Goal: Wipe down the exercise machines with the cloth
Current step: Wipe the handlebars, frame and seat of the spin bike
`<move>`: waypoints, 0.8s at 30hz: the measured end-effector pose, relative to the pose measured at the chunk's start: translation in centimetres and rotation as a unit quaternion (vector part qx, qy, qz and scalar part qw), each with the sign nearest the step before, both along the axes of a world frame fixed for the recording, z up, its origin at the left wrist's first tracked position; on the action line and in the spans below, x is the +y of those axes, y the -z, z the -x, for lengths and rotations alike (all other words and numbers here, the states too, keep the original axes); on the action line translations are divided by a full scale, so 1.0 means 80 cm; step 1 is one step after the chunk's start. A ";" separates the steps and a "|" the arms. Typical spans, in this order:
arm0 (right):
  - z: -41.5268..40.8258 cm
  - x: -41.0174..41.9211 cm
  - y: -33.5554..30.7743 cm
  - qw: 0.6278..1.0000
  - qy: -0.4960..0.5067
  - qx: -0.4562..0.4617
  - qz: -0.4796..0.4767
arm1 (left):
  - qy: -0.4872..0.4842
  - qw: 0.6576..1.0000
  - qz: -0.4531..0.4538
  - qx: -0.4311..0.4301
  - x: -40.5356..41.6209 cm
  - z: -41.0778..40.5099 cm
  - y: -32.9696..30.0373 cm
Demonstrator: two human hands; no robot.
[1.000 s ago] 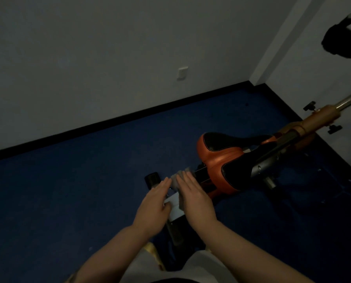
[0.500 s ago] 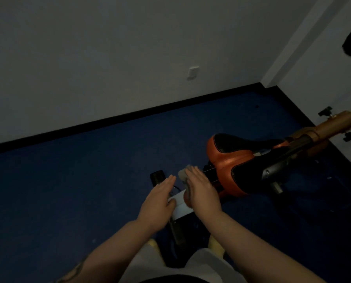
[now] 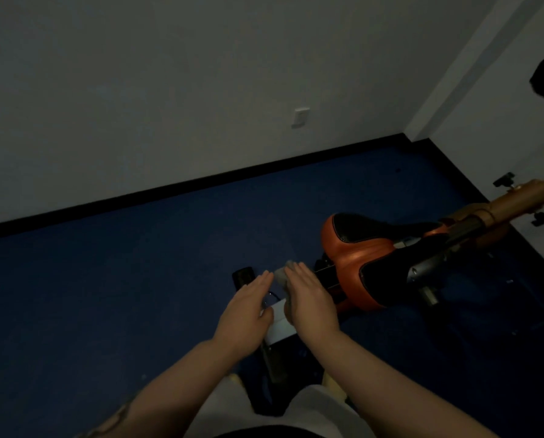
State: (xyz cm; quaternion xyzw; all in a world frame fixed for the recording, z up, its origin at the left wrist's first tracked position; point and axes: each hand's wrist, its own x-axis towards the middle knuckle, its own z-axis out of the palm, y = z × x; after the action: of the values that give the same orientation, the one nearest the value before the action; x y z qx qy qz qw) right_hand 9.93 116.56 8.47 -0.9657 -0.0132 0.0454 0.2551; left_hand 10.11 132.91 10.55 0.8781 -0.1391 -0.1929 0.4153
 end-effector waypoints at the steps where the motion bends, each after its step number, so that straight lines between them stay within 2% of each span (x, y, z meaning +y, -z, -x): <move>1: -0.002 0.004 0.001 1.000 0.004 0.005 0.004 | -0.001 1.000 0.001 0.002 0.000 0.001 0.001; 6: 0.021 0.005 -0.034 0.994 0.013 0.032 -0.103 | -0.010 1.000 0.024 0.007 0.002 0.005 -0.011; 9: 0.020 0.021 -0.087 0.982 0.070 -0.001 -0.173 | -0.046 0.997 0.054 -0.003 0.004 -0.004 -0.038; 13: 0.028 0.025 -0.169 0.966 0.108 -0.064 -0.228 | -0.069 0.991 0.090 -0.065 0.000 -0.023 -0.097; 15: 0.035 0.008 -0.214 0.963 0.115 -0.114 -0.214 | -0.065 0.988 0.111 -0.090 -0.009 -0.035 -0.128; 18: 0.036 -0.040 -0.261 0.970 0.121 -0.176 -0.119 | -0.047 0.984 0.131 -0.109 -0.033 -0.050 -0.158; 19: 0.032 -0.058 -0.266 0.975 0.118 -0.172 -0.079 | -0.038 0.984 0.136 -0.110 -0.042 -0.053 -0.164; 21: 0.020 -0.084 -0.255 0.988 0.112 -0.106 -0.026 | -0.018 0.983 0.143 -0.113 -0.060 -0.054 -0.168; 24: 0.007 -0.089 -0.205 0.998 0.052 -0.017 0.034 | 0.009 0.984 0.144 -0.106 -0.079 -0.048 -0.163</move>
State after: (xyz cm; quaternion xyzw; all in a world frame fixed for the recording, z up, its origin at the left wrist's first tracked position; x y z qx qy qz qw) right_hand 9.40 109.46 24.86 -0.9740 0.0343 0.0157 0.2235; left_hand 13.96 126.57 23.59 0.8234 -0.2160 -0.0803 0.5186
